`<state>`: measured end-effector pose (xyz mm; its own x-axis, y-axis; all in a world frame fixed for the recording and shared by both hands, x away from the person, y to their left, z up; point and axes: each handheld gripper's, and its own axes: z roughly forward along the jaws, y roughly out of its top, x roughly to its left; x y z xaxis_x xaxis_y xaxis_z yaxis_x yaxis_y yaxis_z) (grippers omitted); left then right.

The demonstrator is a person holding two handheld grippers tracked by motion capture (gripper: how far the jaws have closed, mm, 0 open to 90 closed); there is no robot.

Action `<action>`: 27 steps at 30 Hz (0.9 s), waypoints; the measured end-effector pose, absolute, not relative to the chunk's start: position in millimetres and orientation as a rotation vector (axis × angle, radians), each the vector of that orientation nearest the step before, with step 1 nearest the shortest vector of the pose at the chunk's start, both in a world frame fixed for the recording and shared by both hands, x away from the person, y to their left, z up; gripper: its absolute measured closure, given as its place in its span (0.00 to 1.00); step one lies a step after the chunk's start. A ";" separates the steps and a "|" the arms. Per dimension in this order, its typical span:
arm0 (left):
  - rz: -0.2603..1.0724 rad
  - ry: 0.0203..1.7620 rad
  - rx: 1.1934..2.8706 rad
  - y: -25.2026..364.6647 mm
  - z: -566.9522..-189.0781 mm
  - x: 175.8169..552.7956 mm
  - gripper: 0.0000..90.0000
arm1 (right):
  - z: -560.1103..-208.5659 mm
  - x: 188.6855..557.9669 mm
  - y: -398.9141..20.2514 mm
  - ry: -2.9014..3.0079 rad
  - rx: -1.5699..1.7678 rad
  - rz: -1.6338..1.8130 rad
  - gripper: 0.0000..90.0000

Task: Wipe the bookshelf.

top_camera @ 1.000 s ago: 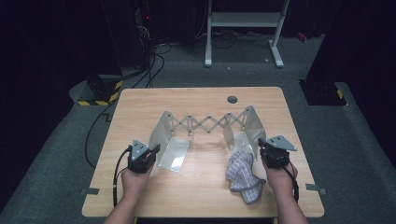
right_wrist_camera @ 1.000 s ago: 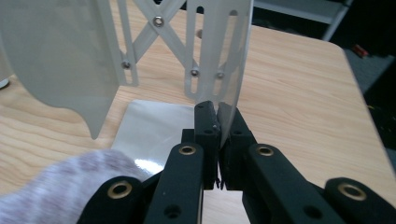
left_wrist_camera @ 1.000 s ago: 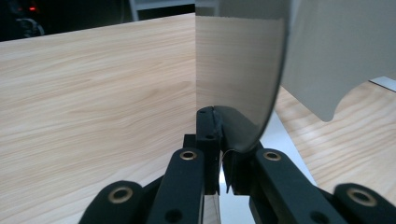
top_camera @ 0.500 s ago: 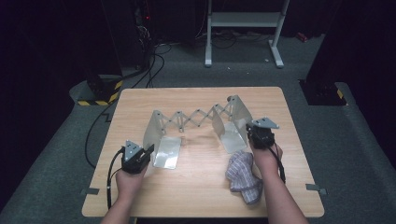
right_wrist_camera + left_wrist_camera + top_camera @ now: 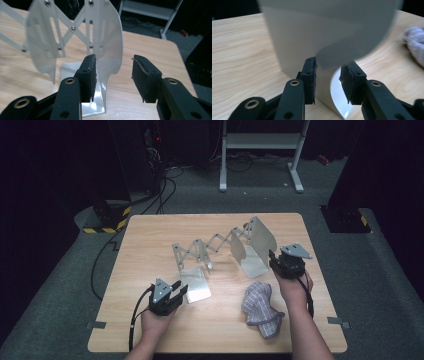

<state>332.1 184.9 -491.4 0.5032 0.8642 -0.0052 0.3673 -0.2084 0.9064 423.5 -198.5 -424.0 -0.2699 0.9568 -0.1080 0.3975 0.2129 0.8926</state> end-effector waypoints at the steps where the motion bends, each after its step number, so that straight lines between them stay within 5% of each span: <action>1: 0.659 1.024 1.798 183.0 -491.6 330.5 0.67 | -422.9 418.3 -198.3 1.788 1.252 1.022 0.59; 13: 0.629 1.055 1.799 221.7 -506.1 313.0 0.64 | -428.9 371.2 -122.7 1.918 1.054 1.156 0.60; 23: 0.604 1.069 1.770 229.9 -508.3 315.1 0.60 | -437.3 385.8 -37.6 2.051 0.936 1.174 0.60; 27: 0.595 1.068 1.761 230.9 -508.5 315.0 0.59 | -439.7 400.6 -22.8 2.057 0.955 1.152 0.69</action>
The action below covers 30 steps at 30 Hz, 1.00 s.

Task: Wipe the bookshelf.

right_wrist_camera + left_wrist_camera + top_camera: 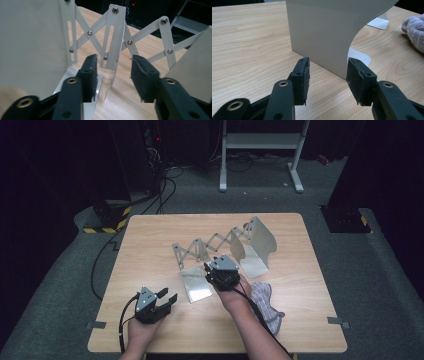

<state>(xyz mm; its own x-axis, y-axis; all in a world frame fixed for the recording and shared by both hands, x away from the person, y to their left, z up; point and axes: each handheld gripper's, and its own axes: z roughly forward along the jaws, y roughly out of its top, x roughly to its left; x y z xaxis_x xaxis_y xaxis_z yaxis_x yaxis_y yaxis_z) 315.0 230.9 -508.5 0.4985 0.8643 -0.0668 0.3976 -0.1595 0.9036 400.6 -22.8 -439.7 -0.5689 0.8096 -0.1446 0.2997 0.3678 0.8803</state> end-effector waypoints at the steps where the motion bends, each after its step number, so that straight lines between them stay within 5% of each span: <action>1: 0.592 1.069 1.761 231.0 -508.8 315.3 0.59 | -440.6 403.8 -21.5 2.058 0.962 1.142 0.74; 3: 0.589 1.073 1.762 231.0 -509.2 315.6 0.58 | -443.3 407.7 -23.0 2.062 0.971 1.129 0.96; 22: 0.523 0.977 1.780 204.6 -502.3 314.5 0.47 | -448.6 366.0 -95.2 2.020 0.969 1.177 0.96; 30: 0.533 0.944 1.772 186.1 -494.7 316.8 0.43 | -446.6 382.5 -101.2 1.993 1.002 1.130 0.91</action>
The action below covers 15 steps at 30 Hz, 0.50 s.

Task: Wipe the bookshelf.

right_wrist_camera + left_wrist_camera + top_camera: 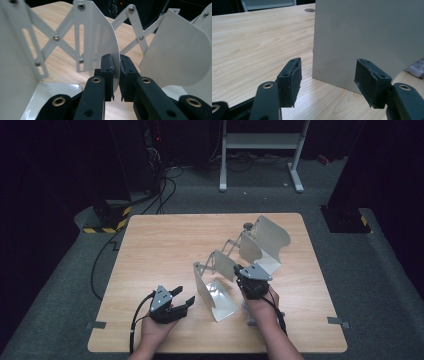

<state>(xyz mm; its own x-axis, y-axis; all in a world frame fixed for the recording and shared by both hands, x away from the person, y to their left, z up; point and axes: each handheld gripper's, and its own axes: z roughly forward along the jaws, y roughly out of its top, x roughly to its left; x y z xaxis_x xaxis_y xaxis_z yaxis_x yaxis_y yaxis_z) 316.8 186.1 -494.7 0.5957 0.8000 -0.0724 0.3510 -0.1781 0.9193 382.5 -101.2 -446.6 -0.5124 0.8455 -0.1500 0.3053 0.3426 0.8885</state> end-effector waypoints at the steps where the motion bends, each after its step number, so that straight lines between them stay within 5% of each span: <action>1: 0.537 0.941 1.778 186.1 -495.0 316.4 0.43 | -446.5 386.6 -99.1 1.992 1.006 1.119 0.90; 6: 0.537 0.965 1.789 192.2 -500.7 314.4 0.43 | -443.0 398.4 -94.5 1.981 1.036 1.097 0.77; 15: 0.564 0.989 1.801 207.5 -507.4 310.5 0.44 | -443.1 331.6 -116.4 1.935 1.031 1.205 0.71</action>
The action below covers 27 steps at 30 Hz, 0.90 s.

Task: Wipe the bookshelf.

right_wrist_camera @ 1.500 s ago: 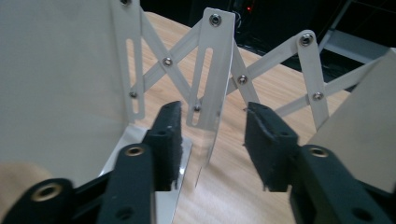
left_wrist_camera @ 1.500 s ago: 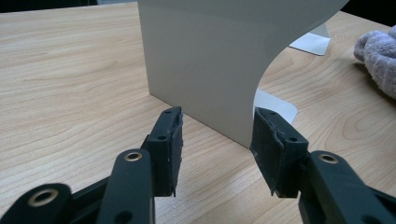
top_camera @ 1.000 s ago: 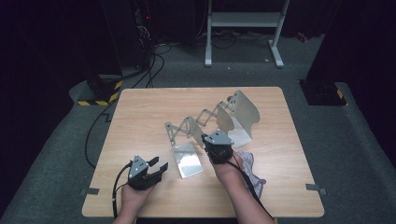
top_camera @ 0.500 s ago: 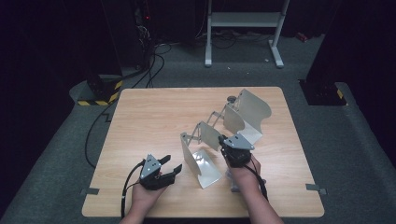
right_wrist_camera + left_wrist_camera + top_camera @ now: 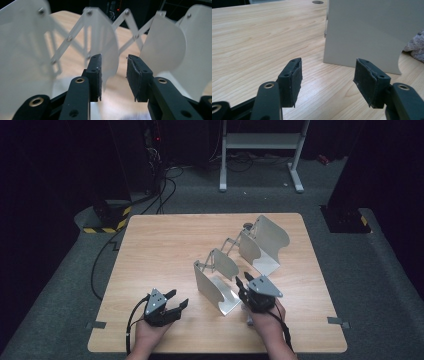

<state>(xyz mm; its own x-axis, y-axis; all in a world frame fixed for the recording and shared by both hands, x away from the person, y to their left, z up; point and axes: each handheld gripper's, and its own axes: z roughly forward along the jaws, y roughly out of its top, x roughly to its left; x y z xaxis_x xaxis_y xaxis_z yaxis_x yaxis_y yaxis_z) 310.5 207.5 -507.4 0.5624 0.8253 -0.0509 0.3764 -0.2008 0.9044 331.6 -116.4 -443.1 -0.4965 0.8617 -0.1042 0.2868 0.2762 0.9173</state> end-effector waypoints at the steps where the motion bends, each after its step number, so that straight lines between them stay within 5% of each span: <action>1: 0.565 0.994 1.797 209.1 -507.6 310.8 0.44 | -446.4 324.0 -118.2 1.944 1.031 1.210 0.71; 16: 0.535 0.997 1.772 193.8 -505.3 320.6 0.43 | -469.7 274.7 -94.3 2.109 0.928 1.289 0.62; 27: 0.530 0.987 1.748 192.3 -496.7 325.7 0.44 | -456.6 296.1 -93.1 2.032 0.948 1.285 0.65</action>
<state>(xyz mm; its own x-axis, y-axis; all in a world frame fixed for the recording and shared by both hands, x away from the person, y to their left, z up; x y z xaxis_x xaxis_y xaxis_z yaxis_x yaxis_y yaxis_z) 325.7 192.3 -496.7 0.5678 0.8174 -0.0972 0.3709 -0.1486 0.9167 296.1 -93.1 -456.6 -0.6000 0.7961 -0.0786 0.2706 0.2945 0.9165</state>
